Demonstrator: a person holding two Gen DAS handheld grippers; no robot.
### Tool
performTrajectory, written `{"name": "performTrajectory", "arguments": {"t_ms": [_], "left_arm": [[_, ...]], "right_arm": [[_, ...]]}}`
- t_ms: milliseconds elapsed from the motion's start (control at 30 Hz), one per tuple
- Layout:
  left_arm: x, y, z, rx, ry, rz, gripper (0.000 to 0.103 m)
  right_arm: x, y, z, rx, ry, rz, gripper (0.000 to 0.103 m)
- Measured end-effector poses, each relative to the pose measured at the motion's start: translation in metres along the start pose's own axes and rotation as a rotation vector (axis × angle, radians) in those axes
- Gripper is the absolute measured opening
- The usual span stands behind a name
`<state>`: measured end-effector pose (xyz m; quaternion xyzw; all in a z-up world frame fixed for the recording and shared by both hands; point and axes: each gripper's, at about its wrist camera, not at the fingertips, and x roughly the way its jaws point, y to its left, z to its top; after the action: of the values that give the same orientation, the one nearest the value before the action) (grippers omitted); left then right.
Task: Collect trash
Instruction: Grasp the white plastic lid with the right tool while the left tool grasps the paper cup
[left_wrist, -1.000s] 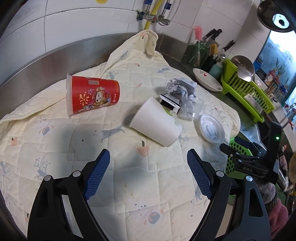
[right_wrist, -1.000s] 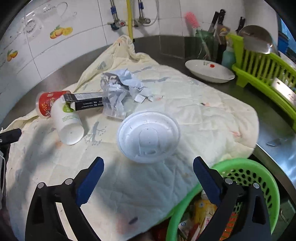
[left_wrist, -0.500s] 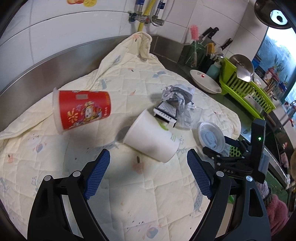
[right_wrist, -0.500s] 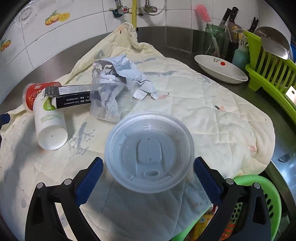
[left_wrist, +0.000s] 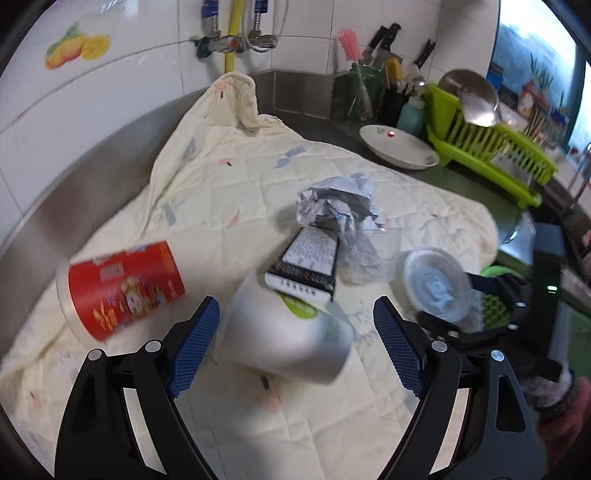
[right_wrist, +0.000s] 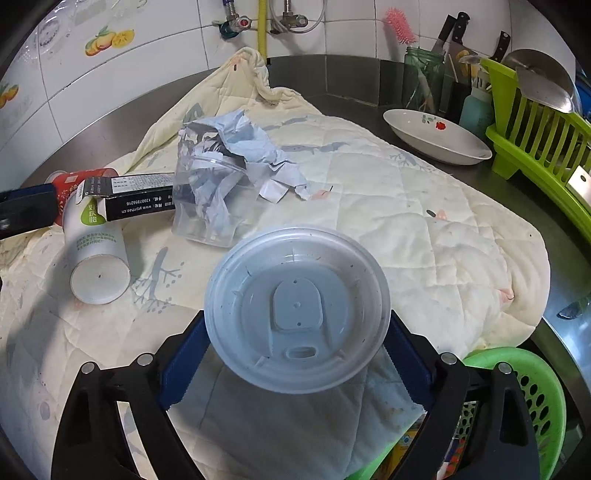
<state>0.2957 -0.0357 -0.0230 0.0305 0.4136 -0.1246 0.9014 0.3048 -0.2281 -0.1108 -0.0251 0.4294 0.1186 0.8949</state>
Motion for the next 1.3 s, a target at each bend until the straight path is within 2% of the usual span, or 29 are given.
{"name": "performTrajectory", "arguments": {"t_ms": [300,400,467,533,567,633,733,800,900,967,1133,1300], "left_arm": [[0.029,-0.02,0.013,0.138,0.04,-0.021,0.084],[0.028,-0.016,0.015,0.117,0.03,-0.019,0.084],[0.016,-0.01,0.013,0.085,-0.007,-0.03,0.084],[0.003,0.0,0.009,0.006,-0.034,-0.003,0.085],[0.0,0.004,0.006,-0.032,-0.029,-0.008,0.085],[-0.006,0.014,-0.001,-0.131,-0.004,0.042,0.085],[-0.009,0.032,-0.013,-0.307,0.048,0.032,0.084],[-0.01,0.039,-0.019,-0.403,0.069,-0.001,0.083],[-0.009,0.034,-0.024,-0.472,0.086,-0.073,0.083],[-0.002,0.025,-0.026,-0.492,0.112,-0.081,0.083],[0.022,0.02,-0.029,-0.582,0.174,-0.081,0.083],[0.039,0.024,-0.031,-0.665,0.194,-0.046,0.083]], "right_arm": [[-0.007,-0.002,-0.003,0.008,-0.009,0.014,0.088],[-0.011,-0.001,-0.005,0.004,-0.015,0.019,0.088],[-0.013,-0.001,-0.006,-0.002,-0.017,0.018,0.088],[-0.014,-0.001,-0.007,-0.004,-0.019,0.02,0.088],[-0.015,0.0,-0.008,-0.004,-0.022,0.022,0.088],[-0.016,0.0,-0.008,-0.001,-0.03,0.022,0.088],[-0.017,-0.001,-0.01,0.001,-0.033,0.028,0.088],[-0.018,-0.002,-0.01,0.002,-0.035,0.033,0.088],[-0.019,-0.003,-0.01,0.006,-0.04,0.046,0.088],[-0.02,-0.003,-0.01,0.003,-0.045,0.056,0.088],[-0.02,-0.002,-0.009,0.003,-0.056,0.08,0.088],[-0.017,-0.003,-0.011,0.002,-0.053,0.09,0.088]]}}
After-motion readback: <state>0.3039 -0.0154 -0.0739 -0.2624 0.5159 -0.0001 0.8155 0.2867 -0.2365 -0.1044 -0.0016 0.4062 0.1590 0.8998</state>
